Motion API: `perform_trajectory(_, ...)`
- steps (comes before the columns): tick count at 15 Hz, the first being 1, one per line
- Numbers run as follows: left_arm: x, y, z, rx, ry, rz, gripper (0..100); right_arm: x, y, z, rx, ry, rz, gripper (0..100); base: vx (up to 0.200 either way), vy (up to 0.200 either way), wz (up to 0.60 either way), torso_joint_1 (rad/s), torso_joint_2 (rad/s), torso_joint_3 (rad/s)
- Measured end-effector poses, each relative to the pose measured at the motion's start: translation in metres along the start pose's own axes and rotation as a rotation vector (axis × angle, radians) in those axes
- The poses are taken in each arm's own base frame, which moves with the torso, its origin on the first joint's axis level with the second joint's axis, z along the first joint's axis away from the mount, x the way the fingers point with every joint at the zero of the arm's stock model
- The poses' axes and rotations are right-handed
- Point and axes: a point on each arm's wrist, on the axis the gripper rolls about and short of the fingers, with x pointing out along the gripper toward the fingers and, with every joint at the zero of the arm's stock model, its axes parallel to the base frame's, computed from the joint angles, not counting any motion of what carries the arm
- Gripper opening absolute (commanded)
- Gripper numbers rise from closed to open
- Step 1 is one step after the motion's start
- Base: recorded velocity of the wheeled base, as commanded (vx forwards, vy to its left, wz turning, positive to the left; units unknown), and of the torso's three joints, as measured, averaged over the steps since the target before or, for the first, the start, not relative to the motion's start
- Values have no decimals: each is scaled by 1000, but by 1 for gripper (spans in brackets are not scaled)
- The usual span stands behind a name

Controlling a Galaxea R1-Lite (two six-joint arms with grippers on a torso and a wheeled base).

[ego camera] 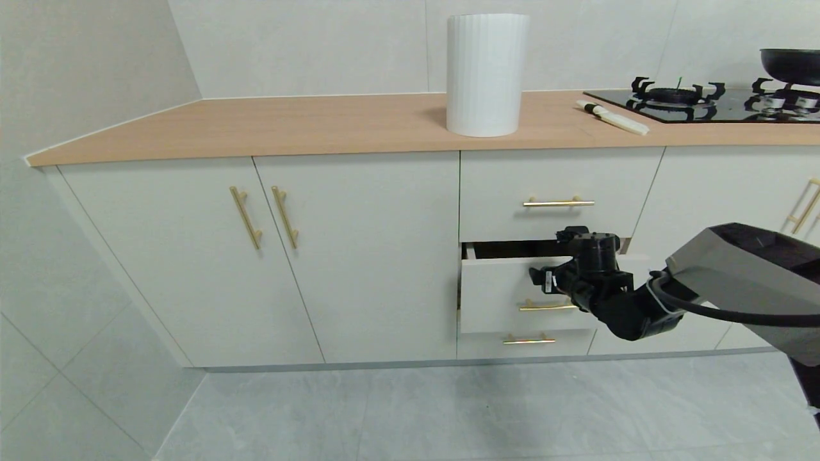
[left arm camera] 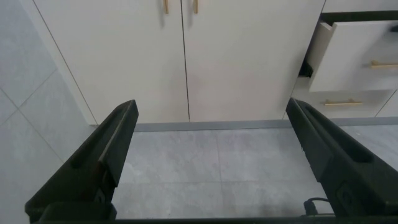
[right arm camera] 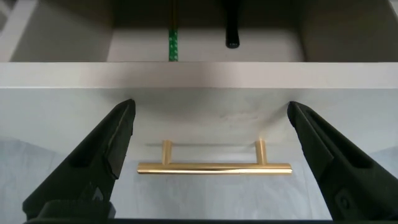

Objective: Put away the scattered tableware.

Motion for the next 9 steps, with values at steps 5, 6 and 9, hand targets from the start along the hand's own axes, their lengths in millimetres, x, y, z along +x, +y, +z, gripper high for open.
perform_trajectory(5,0,0,0,0,0,0,100,20,-4,-3,18,-26,-16,100,0,0,0,0,0,0)
perform_trajectory(6,0,0,0,0,0,0,100,22,-6,-3,23,-35,-20,100,0,0,0,0,0,0)
perform_trajectory(9,0,0,0,0,0,0,100,28,-9,-1,36,-73,-29,100,0,0,0,0,0,0)
